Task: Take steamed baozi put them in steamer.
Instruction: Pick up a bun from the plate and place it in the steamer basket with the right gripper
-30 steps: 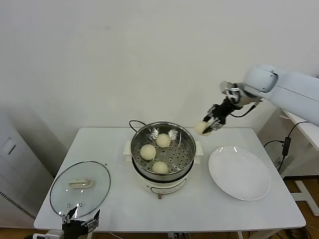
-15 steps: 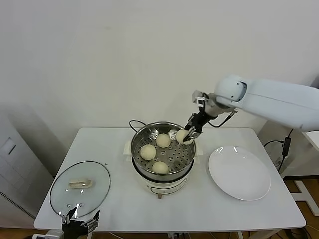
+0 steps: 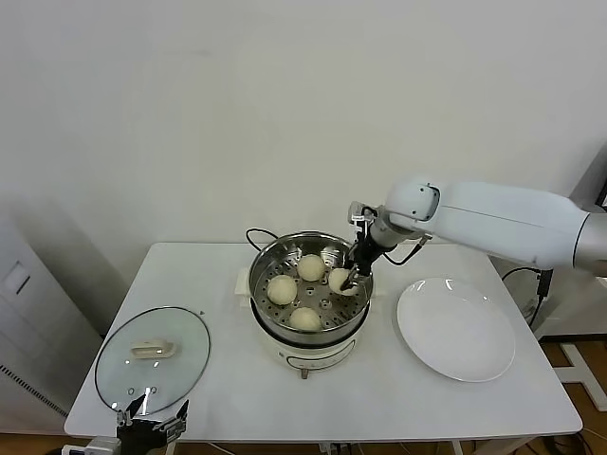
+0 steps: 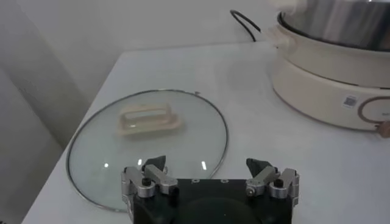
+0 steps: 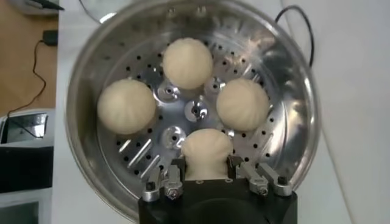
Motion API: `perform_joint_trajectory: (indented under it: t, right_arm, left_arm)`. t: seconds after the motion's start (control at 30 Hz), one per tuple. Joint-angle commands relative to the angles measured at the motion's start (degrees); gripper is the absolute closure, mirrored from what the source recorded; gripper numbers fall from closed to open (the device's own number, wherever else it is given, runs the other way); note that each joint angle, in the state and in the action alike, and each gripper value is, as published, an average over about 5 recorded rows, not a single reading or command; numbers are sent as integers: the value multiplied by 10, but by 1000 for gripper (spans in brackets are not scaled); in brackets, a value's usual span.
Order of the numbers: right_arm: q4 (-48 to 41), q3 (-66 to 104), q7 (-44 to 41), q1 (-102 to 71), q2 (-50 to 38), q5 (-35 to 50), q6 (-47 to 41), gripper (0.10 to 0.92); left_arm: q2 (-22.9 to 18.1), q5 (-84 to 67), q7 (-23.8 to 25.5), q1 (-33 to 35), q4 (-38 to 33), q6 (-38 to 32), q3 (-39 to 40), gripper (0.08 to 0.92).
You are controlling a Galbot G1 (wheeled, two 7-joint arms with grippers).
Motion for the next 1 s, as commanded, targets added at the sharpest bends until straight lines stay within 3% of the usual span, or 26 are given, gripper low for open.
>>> perform_joint_trajectory:
  t: [0.03,0.2,0.63,0.83,1.0]
  right_arm:
    - [-19,9,19,-37,9,-19,-10,591]
    - [-21,13,15,-37,5,-24,-9,564]
    - [-24,99,-60,4,-49,20,20,225]
    - [-4,172,-64,-7,-161,45,49,203]
    - [14,330,21,-124,-254,72,103,203]
  left_arm:
    - [0,-1,0,-2,2,0,1,177]
    - [0,-1,0,-1,2,0,2,177]
    - [-1,-3,0,1,-4,0,-2,177]
    - [-4,-3,-1,-1,-7,1,-5,177]
    - [-5,-11,-2,-8,-7,2,-9,177]
